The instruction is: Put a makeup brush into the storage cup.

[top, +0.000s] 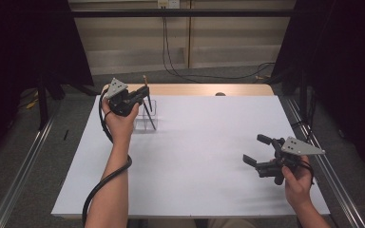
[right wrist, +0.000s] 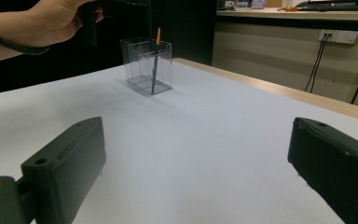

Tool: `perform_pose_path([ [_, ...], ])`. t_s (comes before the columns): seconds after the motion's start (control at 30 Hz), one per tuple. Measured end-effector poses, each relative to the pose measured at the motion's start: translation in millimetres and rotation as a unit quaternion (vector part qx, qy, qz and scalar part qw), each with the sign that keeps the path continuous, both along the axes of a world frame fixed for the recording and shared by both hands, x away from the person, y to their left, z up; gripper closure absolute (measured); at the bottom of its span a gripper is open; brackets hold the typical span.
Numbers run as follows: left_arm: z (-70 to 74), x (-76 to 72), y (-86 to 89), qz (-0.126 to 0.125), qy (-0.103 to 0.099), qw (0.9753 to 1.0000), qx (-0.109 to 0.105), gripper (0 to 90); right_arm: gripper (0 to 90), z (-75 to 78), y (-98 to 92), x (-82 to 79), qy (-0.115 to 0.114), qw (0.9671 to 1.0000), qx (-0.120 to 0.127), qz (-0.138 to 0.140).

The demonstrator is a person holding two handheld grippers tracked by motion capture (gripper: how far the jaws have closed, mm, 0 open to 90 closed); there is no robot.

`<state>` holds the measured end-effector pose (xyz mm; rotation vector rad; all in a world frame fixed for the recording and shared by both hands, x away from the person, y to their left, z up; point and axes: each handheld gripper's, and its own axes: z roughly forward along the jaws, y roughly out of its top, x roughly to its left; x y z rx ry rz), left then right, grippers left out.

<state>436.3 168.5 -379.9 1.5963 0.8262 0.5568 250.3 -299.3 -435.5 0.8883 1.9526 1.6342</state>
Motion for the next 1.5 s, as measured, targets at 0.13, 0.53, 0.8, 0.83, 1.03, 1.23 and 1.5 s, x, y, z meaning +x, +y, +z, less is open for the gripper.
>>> perform_pose_path([
  [0.13, -2.0, 0.6, 0.7, 0.002, 0.002, 1.0, 0.001, 83.5, 3.5, -0.2, 0.2, 0.1, 0.002, 1.0, 0.001, 0.002],
  [0.53, -3.4, 1.9, 0.8, 0.004, 0.003, 1.0, 0.008, 83.5, 3.5, -1.2, 0.4, 1.0, 0.001, 1.0, -0.001, 0.004],
  [0.8, -7.2, 1.5, 0.1, 0.004, 0.006, 0.9999, 0.015, 83.5, 3.5, -0.8, 0.0, 0.6, 0.0, 1.0, -0.002, 0.004],
  [0.83, -7.7, 1.3, 0.3, 0.005, 0.007, 0.9999, 0.015, 83.5, 3.5, -0.8, 0.1, 0.6, -0.001, 1.0, -0.002, 0.005],
  [1.03, -9.6, 0.1, 3.1, 0.007, 0.009, 0.9999, 0.012, 83.5, 3.5, -0.4, -0.4, 0.5, -0.001, 1.0, -0.002, 0.004],
  [1.23, -11.4, -0.5, 7.1, 0.012, 0.01, 0.9998, 0.012, 83.5, 3.5, -1.0, -0.5, 0.6, 0.0, 1.0, -0.003, 0.005],
  [1.5, -17.4, 0.7, 9.9, 0.015, 0.015, 0.9997, 0.011, 83.5, 3.5, -1.2, -0.5, 0.9, 0.0, 1.0, -0.004, 0.005],
])
